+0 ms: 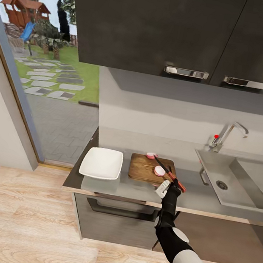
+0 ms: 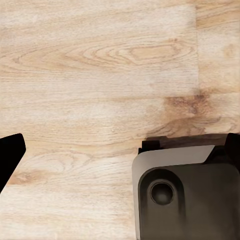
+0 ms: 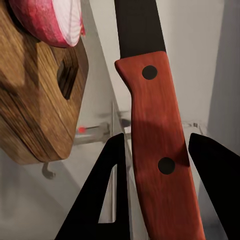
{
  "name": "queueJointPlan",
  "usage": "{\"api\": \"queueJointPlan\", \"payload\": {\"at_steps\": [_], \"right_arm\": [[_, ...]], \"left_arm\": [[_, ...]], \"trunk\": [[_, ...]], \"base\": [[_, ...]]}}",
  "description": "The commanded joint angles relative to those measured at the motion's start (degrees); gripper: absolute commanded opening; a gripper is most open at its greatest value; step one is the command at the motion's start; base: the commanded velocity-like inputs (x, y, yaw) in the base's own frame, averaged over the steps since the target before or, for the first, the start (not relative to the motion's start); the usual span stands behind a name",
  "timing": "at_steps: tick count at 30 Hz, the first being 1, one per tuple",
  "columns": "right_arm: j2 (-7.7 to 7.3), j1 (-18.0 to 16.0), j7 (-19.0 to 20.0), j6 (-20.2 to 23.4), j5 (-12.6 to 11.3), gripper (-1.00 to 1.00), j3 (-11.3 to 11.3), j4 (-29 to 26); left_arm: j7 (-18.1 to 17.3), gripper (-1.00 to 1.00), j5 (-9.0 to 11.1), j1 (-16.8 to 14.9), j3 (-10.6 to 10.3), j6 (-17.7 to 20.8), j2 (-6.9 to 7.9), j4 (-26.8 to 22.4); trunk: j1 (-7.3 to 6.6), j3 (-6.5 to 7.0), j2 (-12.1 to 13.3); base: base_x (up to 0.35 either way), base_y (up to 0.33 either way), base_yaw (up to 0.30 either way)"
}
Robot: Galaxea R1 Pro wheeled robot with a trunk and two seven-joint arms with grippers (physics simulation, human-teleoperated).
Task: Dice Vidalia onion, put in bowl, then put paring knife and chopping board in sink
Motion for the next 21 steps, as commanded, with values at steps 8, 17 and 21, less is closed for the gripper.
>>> {"api": "queueJointPlan", "payload": {"at_steps": [8,17,21], "right_arm": [[0.18,-0.05,-3.92,0.65,0.44,-1.0,0.09,0.04],[1.0,-0.04,-4.65,0.86,0.47,-1.0,0.09,2.01],[1.08,-0.05,-4.62,0.91,0.48,-1.0,0.09,2.45]], "left_arm": [[0.31,1.0,0.16,-0.01,-0.49,-0.05,0.01,-0.07],[0.31,1.0,0.15,-0.01,-0.49,-0.05,0.01,-0.07],[0.31,1.0,0.15,-0.01,-0.49,-0.05,0.01,-0.07]], "trunk": [[0.03,-0.11,-0.11],[0.03,-0.11,-0.11],[0.03,-0.11,-0.11]], "base": [[0.0,0.0,0.0],[0.0,0.0,0.0],[0.0,0.0,0.0]]}}
